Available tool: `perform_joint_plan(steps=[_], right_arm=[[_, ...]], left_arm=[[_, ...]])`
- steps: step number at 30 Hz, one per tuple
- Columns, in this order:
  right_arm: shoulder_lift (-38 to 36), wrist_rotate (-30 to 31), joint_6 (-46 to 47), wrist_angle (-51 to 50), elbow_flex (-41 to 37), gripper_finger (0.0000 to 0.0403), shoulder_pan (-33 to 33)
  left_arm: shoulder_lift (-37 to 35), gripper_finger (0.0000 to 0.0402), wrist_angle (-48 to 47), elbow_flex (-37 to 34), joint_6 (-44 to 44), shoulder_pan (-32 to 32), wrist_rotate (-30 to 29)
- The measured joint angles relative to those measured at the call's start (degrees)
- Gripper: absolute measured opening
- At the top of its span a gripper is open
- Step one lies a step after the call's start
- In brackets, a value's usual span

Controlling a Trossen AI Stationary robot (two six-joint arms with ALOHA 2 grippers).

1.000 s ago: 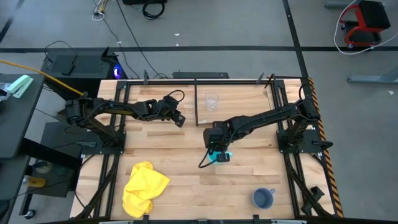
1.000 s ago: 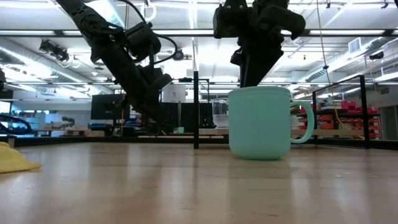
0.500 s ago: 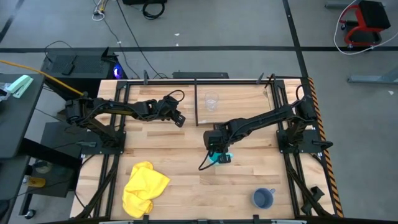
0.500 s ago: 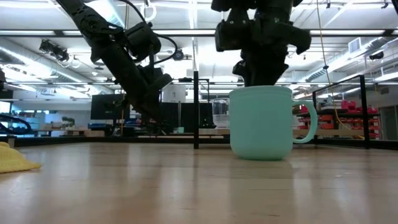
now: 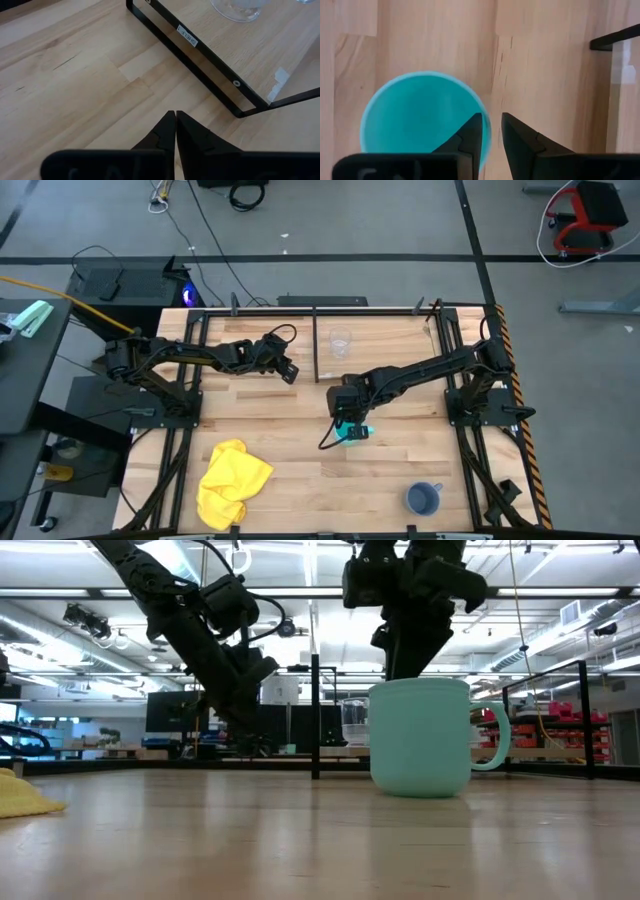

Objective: Stack small to large cups/mugs on shelf
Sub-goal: Put the light blue mug on the shelf

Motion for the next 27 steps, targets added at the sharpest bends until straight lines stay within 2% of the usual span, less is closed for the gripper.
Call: perform_joint_plan(steps=[14, 18, 22, 27], right_arm=[[0.2, -0.8, 0.1, 1.7, -2.5, 0.0075, 0.0], [0.2, -0.9, 1.4, 1.7, -2.5, 0.0054, -0.4], [0.2, -1.1, 3.6, 1.8, -2.5, 0.0015, -0.8], [0.2, -1.0, 8.8, 1.7, -2.5, 0.0015, -0.9]], left_arm=[[0.0, 0.0027, 0.0, 0.0, 0.0, 0.0, 0.0], [0.0, 0.0018, 0.0, 0.0, 0.0, 0.0, 0.0], [0.0, 0.0011, 0.0, 0.0, 0.1, 0.0, 0.0], [0.0, 0.0016, 0.0, 0.0, 0.1, 0.0, 0.0]])
